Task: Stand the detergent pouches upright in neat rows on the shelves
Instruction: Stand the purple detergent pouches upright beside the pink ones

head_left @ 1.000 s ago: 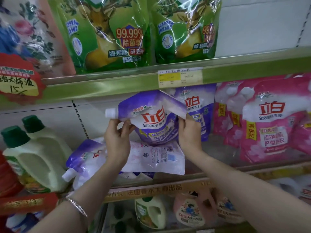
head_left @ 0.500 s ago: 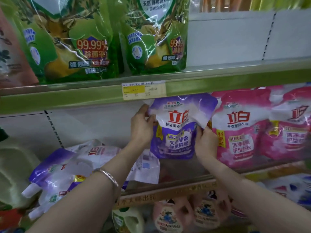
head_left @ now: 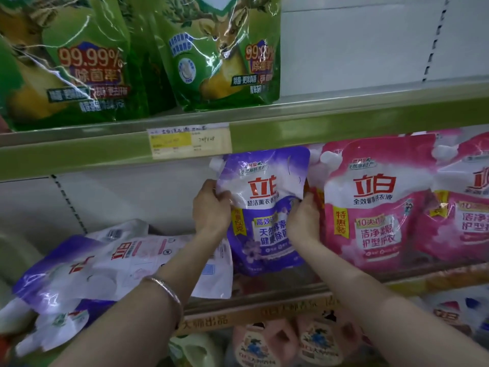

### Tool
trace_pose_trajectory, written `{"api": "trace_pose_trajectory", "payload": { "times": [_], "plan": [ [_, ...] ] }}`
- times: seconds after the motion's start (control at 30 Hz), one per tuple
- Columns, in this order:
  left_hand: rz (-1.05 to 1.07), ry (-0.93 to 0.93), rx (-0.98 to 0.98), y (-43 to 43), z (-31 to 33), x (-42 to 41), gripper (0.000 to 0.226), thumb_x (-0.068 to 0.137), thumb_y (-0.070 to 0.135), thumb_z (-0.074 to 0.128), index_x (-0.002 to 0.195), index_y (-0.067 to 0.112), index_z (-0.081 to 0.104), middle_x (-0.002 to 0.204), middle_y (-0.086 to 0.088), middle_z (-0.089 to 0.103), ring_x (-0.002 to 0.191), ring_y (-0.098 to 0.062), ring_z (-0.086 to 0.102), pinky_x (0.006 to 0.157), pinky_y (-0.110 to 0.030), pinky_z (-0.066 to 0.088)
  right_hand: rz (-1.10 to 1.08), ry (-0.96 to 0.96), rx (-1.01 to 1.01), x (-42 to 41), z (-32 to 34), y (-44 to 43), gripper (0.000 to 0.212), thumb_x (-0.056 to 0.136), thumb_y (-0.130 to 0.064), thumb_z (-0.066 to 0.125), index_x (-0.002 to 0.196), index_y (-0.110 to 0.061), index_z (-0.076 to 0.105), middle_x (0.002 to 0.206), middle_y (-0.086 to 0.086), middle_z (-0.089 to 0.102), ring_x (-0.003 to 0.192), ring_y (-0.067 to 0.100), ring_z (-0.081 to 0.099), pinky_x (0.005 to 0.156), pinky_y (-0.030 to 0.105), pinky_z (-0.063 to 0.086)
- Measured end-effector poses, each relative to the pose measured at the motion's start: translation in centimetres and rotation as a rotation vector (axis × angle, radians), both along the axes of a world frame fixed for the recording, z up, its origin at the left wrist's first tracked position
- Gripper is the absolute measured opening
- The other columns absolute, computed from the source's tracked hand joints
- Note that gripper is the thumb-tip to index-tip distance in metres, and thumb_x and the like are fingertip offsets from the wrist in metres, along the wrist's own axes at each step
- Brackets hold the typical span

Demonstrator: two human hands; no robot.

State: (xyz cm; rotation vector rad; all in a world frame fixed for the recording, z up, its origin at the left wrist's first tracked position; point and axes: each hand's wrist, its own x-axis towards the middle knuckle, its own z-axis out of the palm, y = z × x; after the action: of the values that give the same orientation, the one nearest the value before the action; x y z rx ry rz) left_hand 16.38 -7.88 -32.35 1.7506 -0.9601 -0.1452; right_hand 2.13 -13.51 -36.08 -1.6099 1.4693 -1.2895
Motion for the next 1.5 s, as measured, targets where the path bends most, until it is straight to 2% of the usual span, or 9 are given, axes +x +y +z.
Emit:
{"api": "trace_pose_trajectory", "payload": {
  "times": [0.2, 0.37, 0.53, 0.73, 1.03, 1.13, 1.3, 1.4, 1.5],
  "plan": [
    [-0.070, 0.260, -0.031, 0.9, -1.3, -0.9, 0.011, 0.086, 0.023, 0.057, 0.087, 0.019, 0.047, 0.088, -0.008, 0.063, 0.085, -0.032, 0.066, 0.080, -0.050, 0.055, 0.102, -0.213, 0.128, 0.2, 0.2, -1.0, 0.035, 0.096, -0.030, 0.043, 0.123, -0.009, 0.042, 0.119, 0.012, 0.056, 0.108, 0.029, 0.056, 0.089, 0.043, 0.050],
    [-0.139, 0.340, 0.048, 1.7, -3.9, -2.5, 0.057, 0.074, 0.015, 0.073, 0.118, 0.017, 0.037, 0.104, -0.003, 0.060, 0.098, -0.026, 0.064, 0.085, -0.049, 0.055, 0.141, -0.151, 0.066, 0.1, -0.8, 1.7, 0.073, 0.095, -0.025, 0.049, 0.151, -0.019, 0.003, 0.158, 0.006, 0.006, 0.145, 0.025, 0.014, 0.115, 0.042, 0.025],
    [-0.164, 0.191, 0.162, 2.4, -5.5, -4.0, 0.078, 0.070, 0.029, 0.080, 0.127, 0.019, 0.028, 0.122, -0.001, 0.058, 0.107, -0.024, 0.061, 0.091, -0.047, 0.051, 0.144, -0.071, -0.023, -0.2, -3.9, 4.7, 0.103, 0.083, -0.009, 0.066, 0.147, -0.033, -0.012, 0.157, 0.000, -0.005, 0.144, 0.024, 0.015, 0.104, 0.046, 0.042],
    [-0.179, 0.211, 0.123, 2.1, -6.0, -4.5, 0.084, 0.074, 0.023, 0.076, 0.137, 0.021, 0.020, 0.126, -0.004, 0.057, 0.112, -0.026, 0.059, 0.093, -0.047, 0.050, 0.243, -0.028, -0.063, -0.7, -6.5, 6.0, 0.121, 0.071, -0.010, 0.077, 0.136, -0.059, -0.012, 0.157, 0.008, 0.001, 0.137, 0.029, 0.032, 0.093, 0.030, 0.045],
    [-0.229, 0.301, 0.019, 0.2, -5.3, -3.7, 0.089, 0.078, 0.001, 0.071, 0.146, 0.014, 0.015, 0.131, -0.006, 0.051, 0.108, -0.012, 0.053, 0.091, -0.029, 0.047, 0.165, 0.189, 0.024, 2.2, -6.9, 2.8, 0.106, 0.087, -0.011, 0.060, 0.125, -0.069, -0.020, 0.157, 0.007, -0.016, 0.142, 0.041, 0.014, 0.101, 0.056, 0.041],
    [-0.234, 0.300, 0.021, 0.0, -5.5, -3.3, 0.092, 0.078, 0.000, 0.070, 0.148, 0.015, 0.011, 0.134, -0.009, 0.051, 0.116, -0.019, 0.055, 0.099, -0.041, 0.048, 0.165, 0.222, 0.014, 2.6, -6.8, 2.3, 0.104, 0.087, -0.013, 0.060, 0.129, -0.065, -0.019, 0.157, 0.011, -0.012, 0.141, 0.042, 0.015, 0.099, 0.056, 0.043],
    [-0.238, 0.292, 0.064, 2.4, -5.7, -3.0, 0.089, 0.084, 0.016, 0.067, 0.149, 0.021, 0.007, 0.134, 0.002, 0.045, 0.127, -0.020, 0.047, 0.103, -0.034, 0.042, 0.160, 0.139, -0.065, 1.2, -6.2, 4.5, 0.102, 0.075, -0.008, 0.071, 0.143, -0.046, 0.006, 0.149, 0.009, 0.013, 0.130, 0.033, 0.036, 0.096, 0.046, 0.048],
    [-0.051, 0.197, 0.061, 4.7, -5.2, -1.3, 0.075, 0.088, 0.020, 0.062, 0.147, 0.021, 0.017, 0.141, -0.011, 0.044, 0.121, -0.024, 0.051, 0.090, -0.028, 0.043, 0.151, 0.300, -0.349, 0.8, -5.2, 7.1, 0.073, 0.074, -0.012, 0.069, 0.136, -0.024, 0.032, 0.134, 0.014, 0.036, 0.122, 0.032, 0.039, 0.095, 0.042, 0.045],
    [0.051, 0.062, 0.028, 7.5, -4.7, 1.3, 0.056, 0.089, 0.014, 0.057, 0.139, 0.019, 0.033, 0.131, -0.010, 0.052, 0.110, -0.024, 0.058, 0.087, -0.030, 0.046, 0.478, 0.479, -0.466, 2.4, -3.7, 9.6, 0.045, 0.074, -0.017, 0.062, 0.117, -0.017, 0.052, 0.120, 0.009, 0.050, 0.112, 0.028, 0.047, 0.097, 0.041, 0.043]
  ]
}}
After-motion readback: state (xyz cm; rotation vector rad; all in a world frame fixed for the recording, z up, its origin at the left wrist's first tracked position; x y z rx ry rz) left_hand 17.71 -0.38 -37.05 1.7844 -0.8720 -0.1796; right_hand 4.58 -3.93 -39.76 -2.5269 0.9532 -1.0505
